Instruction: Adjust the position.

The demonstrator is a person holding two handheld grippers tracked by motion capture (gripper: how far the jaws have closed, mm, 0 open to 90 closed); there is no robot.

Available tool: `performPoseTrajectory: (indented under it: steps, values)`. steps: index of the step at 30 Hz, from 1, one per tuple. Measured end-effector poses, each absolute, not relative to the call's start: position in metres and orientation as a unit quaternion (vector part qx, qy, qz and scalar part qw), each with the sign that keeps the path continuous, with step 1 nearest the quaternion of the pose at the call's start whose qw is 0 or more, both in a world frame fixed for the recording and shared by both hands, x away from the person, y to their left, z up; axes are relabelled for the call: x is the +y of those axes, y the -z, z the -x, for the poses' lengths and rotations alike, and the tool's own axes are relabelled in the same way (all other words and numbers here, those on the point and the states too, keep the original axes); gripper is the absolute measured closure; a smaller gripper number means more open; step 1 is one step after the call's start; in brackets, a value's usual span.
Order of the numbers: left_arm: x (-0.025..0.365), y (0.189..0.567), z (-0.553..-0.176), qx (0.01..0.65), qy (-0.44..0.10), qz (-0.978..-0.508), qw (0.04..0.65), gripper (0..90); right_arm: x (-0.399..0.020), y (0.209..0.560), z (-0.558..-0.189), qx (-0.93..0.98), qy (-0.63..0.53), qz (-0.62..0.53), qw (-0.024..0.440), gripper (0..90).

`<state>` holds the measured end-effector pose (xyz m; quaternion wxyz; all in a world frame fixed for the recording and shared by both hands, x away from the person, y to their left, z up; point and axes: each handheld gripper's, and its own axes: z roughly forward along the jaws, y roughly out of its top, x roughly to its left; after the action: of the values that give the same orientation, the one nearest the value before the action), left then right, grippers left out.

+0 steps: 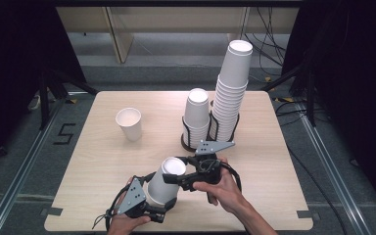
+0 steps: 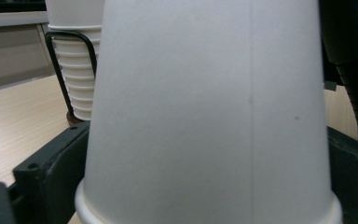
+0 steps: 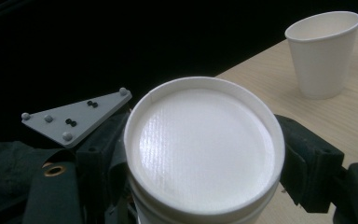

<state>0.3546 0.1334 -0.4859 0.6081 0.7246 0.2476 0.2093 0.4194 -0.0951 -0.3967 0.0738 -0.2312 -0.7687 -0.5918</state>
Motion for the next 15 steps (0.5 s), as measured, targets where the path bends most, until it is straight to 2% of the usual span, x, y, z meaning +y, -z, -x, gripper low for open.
performPoseTrajectory:
  steps: [9,15]
  values:
    - [0.1349,0.4851,-0.3546,0.242,-0.213,-0.727,0.606,7.4,-0.0958,0.3973,-0.4210,-0.773,0.587,0.231,0.068,26.0]
    - [0.1359,0.4839,-0.3541,0.242,-0.212,-0.733,0.599,6.5,-0.0972,0.3967,-0.4212,-0.775,0.583,0.233,0.074,25.8]
